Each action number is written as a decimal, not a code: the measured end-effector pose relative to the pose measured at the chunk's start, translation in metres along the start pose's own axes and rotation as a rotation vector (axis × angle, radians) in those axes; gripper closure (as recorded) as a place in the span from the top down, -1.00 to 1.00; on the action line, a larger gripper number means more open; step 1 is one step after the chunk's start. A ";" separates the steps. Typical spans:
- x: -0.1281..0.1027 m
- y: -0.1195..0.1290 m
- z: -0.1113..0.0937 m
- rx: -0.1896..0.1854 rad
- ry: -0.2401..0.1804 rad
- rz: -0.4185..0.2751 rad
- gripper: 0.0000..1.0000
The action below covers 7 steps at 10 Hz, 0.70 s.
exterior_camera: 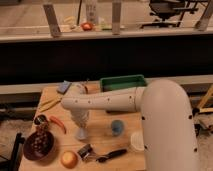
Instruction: Wipe table surface with towel
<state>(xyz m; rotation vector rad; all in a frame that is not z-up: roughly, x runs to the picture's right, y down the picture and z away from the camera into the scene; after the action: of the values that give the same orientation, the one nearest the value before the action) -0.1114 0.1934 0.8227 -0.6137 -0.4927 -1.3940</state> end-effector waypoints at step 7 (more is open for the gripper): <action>0.071 0.007 -0.010 -0.013 0.054 0.123 -1.00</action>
<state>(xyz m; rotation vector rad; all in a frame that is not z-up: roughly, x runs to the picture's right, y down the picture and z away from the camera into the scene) -0.0965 0.1343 0.8606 -0.6052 -0.3970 -1.2943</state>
